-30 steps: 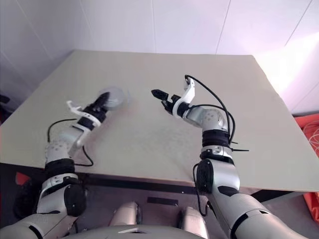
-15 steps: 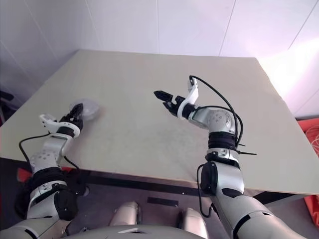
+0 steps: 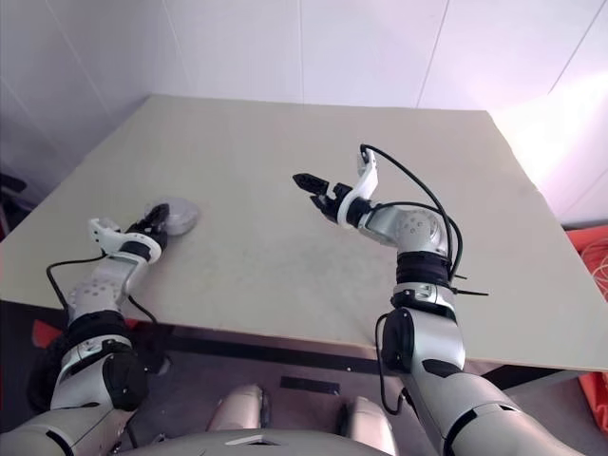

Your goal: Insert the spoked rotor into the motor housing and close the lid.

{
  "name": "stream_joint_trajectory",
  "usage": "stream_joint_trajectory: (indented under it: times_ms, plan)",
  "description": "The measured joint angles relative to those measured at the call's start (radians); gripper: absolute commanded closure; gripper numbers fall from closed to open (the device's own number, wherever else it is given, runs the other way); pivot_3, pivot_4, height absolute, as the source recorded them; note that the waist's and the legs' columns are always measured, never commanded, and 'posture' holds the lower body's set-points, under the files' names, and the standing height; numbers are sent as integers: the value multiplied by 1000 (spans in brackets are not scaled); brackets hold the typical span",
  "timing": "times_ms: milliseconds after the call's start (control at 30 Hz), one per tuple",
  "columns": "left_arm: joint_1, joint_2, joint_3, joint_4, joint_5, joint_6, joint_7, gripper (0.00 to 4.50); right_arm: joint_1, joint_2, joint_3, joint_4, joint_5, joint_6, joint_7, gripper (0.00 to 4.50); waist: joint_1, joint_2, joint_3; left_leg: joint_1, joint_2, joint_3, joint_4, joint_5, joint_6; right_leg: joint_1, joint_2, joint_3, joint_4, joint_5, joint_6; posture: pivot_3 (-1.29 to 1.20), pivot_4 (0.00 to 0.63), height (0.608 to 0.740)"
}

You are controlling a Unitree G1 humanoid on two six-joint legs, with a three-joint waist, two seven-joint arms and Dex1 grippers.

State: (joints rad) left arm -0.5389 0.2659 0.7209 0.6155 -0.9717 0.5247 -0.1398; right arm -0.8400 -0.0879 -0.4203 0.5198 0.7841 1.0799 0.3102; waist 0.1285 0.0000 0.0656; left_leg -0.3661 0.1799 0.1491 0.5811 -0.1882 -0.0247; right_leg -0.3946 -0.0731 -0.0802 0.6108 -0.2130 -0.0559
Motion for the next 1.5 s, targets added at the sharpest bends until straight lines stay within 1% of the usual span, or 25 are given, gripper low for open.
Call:
stream_joint_trajectory:
  times_ms: [133,167,300,367,433,533,633,733,800,900,933,967,1033,1167,1300,1400,1500]
  plan:
    - [-8,6,4,13,25,-59,4,122,0,-1,0,0,0,-4,0,0,-3,0,0,0,0,0,0,0,0,0,0,0,0,0,0,0,0,740]
    - [-22,9,3,26,46,-95,19,52,0,-1,2,0,0,-5,0,0,-3,0,0,0,0,0,0,0,0,0,0,0,0,0,0,0,0,740]
    - [-64,40,-2,110,127,-230,110,52,0,-2,3,5,-3,-10,3,0,-12,0,0,3,0,1,-1,0,0,2,0,1,0,0,0,0,0,740]
    - [-81,68,-12,166,184,-310,172,52,0,-2,4,8,-5,-11,6,0,-34,0,-1,10,0,2,-3,0,0,8,0,1,0,-4,6,0,0,740]
    - [-84,103,-21,220,240,-374,237,52,0,-6,4,8,-5,-11,11,0,-56,1,-2,17,1,3,-5,0,-1,12,1,2,0,-4,5,0,0,740]
    - [-77,149,-34,275,317,-456,326,52,0,-18,4,9,-6,-11,16,0,-85,2,-3,19,4,4,-6,1,-2,12,4,3,0,-5,4,0,0,740]
    - [-60,166,-61,295,392,-518,374,52,3,-31,21,5,-20,-27,41,0,-89,2,-3,18,7,4,-5,1,-2,11,7,3,0,-5,2,0,0,740]
    - [-40,169,-100,301,460,-563,380,52,47,-42,96,-41,-72,-111,109,0,-72,1,-3,15,8,1,-5,1,-2,7,8,2,0,-4,-1,0,0,740]
    - [-40,169,-144,297,500,-576,334,52,93,-58,174,-80,-131,-196,172,0,-47,0,-3,12,8,1,-4,0,-2,6,8,1,-1,-2,-5,0,0,740]
    - [-40,169,-258,223,565,-595,174,52,174,-136,335,-148,-252,-344,307,0,-2,-3,-2,9,7,0,-3,0,-1,6,7,0,-2,-2,-5,0,0,740]
    - [-40,169,-310,167,587,-601,93,52,204,-177,391,-168,-299,-409,368,0,13,-3,-2,7,7,0,-1,0,0,6,5,-1,-2,-2,-5,0,0,740]
    - [-40,169,-342,127,598,-602,46,52,220,-200,419,-174,-329,-453,403,0,23,-3,-2,7,5,1,0,-1,1,6,4,0,-2,-2,-6,0,0,740]
    - [-35,168,-419,13,611,-587,-76,52,264,-270,478,-189,-400,-580,495,0,30,-4,-2,7,1,1,0,-1,1,7,0,-1,-2,-2,-6,0,0,740]
    - [0,164,-552,-204,596,-475,-291,52,315,-374,477,-190,-440,-735,619,0,22,-4,-2,9,-2,2,2,-2,4,8,-3,2,-1,-1,-4,0,0,740]
    - [55,141,-657,-351,555,-323,-453,52,331,-449,453,-195,-441,-796,710,0,3,-3,-2,13,1,3,1,-2,4,9,-1,2,0,-2,-7,0,0,740]
    - [100,141,-727,-414,552,-252,-539,52,357,-511,447,-195,-446,-801,755,0,-3,-3,-2,13,1,3,1,-3,5,9,0,2,1,-2,-8,0,0,740]
    - [120,126,-767,-430,554,-208,-581,52,359,-528,435,-195,-454,-803,757,0,-7,-3,-2,14,1,3,1,-3,6,9,0,2,1,-3,-8,0,0,740]
